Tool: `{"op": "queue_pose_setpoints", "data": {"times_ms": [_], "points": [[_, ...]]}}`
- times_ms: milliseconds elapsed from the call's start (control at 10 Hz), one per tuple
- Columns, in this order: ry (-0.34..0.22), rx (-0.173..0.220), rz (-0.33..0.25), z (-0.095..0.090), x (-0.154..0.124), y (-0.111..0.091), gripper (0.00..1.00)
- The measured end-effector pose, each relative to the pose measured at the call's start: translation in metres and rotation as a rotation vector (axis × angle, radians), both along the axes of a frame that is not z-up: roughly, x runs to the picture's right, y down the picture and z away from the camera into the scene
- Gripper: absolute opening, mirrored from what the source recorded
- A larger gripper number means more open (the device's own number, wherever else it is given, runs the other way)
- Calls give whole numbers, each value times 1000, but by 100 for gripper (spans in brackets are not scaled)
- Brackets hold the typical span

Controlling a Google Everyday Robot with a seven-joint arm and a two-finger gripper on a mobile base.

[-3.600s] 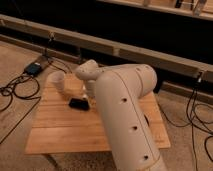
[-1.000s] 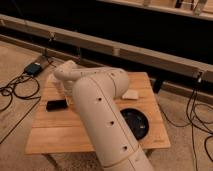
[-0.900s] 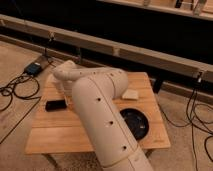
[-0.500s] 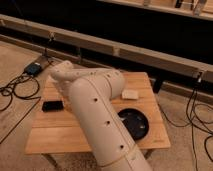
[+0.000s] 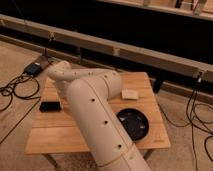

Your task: Push the eraser across the table

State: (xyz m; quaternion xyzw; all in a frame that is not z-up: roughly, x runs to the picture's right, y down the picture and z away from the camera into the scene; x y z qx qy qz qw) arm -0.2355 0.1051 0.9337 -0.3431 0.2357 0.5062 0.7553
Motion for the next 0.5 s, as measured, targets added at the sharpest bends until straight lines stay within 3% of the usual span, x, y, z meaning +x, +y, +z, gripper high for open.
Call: {"op": "queue_pose_setpoints", "data": {"times_ms": [500], "points": [[-14,-11,5,-2,-5,2,65]]}}
